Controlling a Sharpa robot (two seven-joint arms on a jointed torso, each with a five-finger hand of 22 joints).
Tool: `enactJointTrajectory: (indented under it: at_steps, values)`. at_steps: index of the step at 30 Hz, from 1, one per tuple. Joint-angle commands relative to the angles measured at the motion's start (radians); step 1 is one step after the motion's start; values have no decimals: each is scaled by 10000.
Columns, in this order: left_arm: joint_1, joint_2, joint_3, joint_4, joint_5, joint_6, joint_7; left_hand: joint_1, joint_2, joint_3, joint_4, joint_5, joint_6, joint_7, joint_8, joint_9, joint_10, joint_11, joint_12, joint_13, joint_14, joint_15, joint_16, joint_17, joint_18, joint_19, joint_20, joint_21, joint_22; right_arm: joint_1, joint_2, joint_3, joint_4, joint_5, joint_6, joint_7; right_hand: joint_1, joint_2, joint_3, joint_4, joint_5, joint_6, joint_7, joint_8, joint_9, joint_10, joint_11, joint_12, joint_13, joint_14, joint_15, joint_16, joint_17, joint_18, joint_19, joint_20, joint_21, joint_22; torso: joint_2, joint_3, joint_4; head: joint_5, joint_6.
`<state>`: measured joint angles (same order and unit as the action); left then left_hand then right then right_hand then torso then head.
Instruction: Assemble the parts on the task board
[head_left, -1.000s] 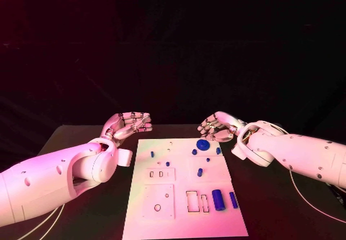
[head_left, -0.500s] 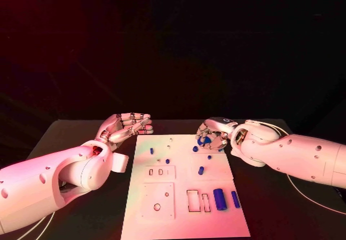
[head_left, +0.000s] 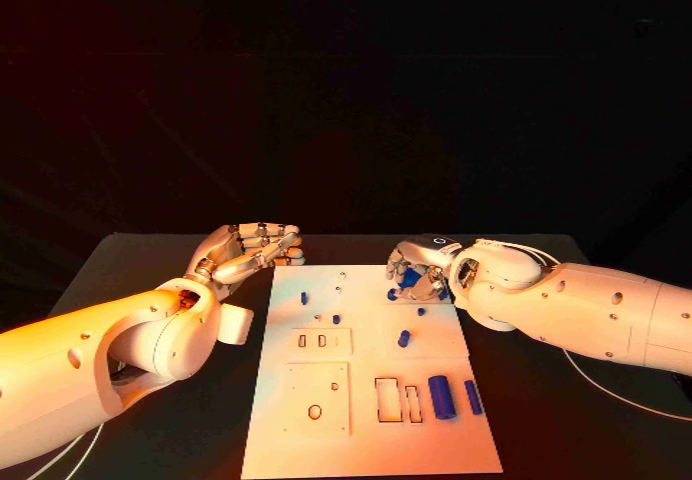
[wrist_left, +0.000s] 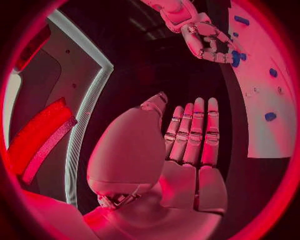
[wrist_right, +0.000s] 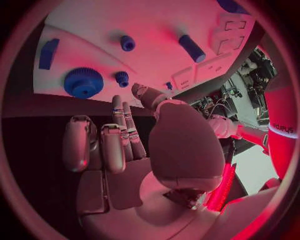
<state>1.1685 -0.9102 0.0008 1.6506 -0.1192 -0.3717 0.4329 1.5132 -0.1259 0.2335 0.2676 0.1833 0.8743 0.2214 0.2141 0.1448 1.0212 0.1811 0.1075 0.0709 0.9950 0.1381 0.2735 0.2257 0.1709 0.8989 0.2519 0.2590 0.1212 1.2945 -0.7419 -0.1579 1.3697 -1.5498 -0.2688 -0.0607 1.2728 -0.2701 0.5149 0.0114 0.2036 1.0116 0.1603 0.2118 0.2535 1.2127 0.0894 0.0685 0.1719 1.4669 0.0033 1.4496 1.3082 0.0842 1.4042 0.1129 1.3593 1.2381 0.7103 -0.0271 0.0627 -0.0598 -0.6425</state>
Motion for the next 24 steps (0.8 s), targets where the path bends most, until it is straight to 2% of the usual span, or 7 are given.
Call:
enactJointTrajectory:
  at_steps: [1, 24]
  values:
    - [35, -7, 12, 49, -70, 233, -26, -11, -105, 60, -7, -69, -72, 251, -51, -13, -38, 62, -39, -17, -55, 15, -22, 11, 121, 61, -20, 65, 17, -15, 46, 2, -10, -471, 378, -309, 98, -45, 45, 49, 49, -46, -10, 34, 25, -58, 7, 62, 27, 650, 72, 61, 347, -189, 91, 4, 66, 70, 32, -1, 42, -9, -6]
    - [100, -69, 13, 112, -52, 309, -138, -42, -114, 58, 11, -75, -74, 263, -53, -12, -35, 70, -53, -16, -39, 16, -9, 36, 123, 77, -23, 80, 21, -62, 256, -2, -297, -775, 757, -453, 97, 39, 149, 150, 49, -65, -21, 37, 118, -37, -3, 94, 85, 650, 72, 147, 424, -224, 146, 12, 231, 316, 84, -17, 72, -20, -104]
